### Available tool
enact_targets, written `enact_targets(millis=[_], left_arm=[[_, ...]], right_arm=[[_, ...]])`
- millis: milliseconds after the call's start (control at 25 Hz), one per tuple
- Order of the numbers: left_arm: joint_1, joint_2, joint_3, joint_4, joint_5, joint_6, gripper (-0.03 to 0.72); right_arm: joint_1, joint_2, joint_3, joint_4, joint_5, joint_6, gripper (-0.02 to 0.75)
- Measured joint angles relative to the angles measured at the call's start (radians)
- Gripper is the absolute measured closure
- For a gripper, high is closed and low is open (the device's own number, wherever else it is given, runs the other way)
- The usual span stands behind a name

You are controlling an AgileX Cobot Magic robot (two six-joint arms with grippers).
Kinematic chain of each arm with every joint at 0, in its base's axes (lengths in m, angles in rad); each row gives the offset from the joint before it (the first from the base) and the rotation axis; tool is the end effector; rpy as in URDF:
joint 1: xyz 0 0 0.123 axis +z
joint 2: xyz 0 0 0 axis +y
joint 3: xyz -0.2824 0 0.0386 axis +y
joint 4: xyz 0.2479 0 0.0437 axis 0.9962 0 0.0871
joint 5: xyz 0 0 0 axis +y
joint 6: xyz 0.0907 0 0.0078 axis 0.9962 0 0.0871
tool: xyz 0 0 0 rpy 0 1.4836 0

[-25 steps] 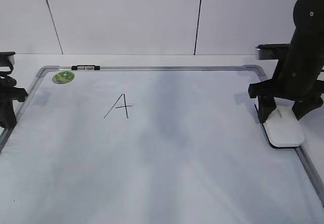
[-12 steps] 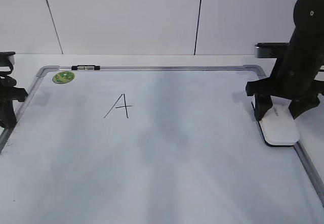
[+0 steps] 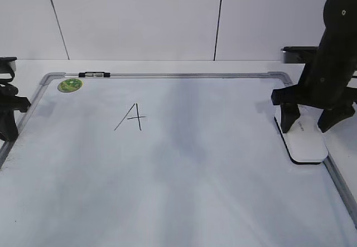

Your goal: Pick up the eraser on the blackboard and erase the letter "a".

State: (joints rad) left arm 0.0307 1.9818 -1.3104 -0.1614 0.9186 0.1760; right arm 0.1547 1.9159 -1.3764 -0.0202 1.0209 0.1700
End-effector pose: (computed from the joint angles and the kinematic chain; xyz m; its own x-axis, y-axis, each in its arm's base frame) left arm 0.3762 -0.0001 0.1564 -0.9954 0.0463 -0.0839 0.0563 0.9910 -0.1212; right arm 0.3715 0.0563 0.1952 -0.9951 0.0055 -0.0990 0.0057 1.0000 -0.0014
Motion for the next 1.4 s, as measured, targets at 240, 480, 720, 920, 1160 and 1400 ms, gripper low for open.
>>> enact_targets(millis=[240, 480, 720, 920, 1160, 1400], left_arm=[[0.0, 0.0, 0.0, 0.0, 0.0, 0.0, 0.615], [0.0, 0.0, 0.0, 0.0, -0.002, 0.0, 0.613], [0.0, 0.0, -0.003, 0.0, -0.004, 0.0, 0.56], [0.0, 0.0, -0.066, 0.0, 0.028, 0.0, 0.435], [0.0, -0.005, -0.195, 0.002, 0.171, 0.0, 0.386], [0.0, -0.126, -0.228, -0.019, 0.29, -0.035, 0.383]], right_arm=[[0.0, -0.01, -0.097, -0.007, 0.109, -0.016, 0.113], [0.0, -0.075, -0.111, -0.007, 0.186, -0.036, 0.12], [0.006, -0.217, -0.03, 0.006, 0.189, -0.045, 0.141], [0.006, -0.343, 0.08, 0.009, 0.169, -0.051, 0.143], [0.006, -0.457, 0.228, 0.011, 0.132, -0.052, 0.144], [0.006, -0.637, 0.344, 0.013, 0.068, -0.058, 0.145]])
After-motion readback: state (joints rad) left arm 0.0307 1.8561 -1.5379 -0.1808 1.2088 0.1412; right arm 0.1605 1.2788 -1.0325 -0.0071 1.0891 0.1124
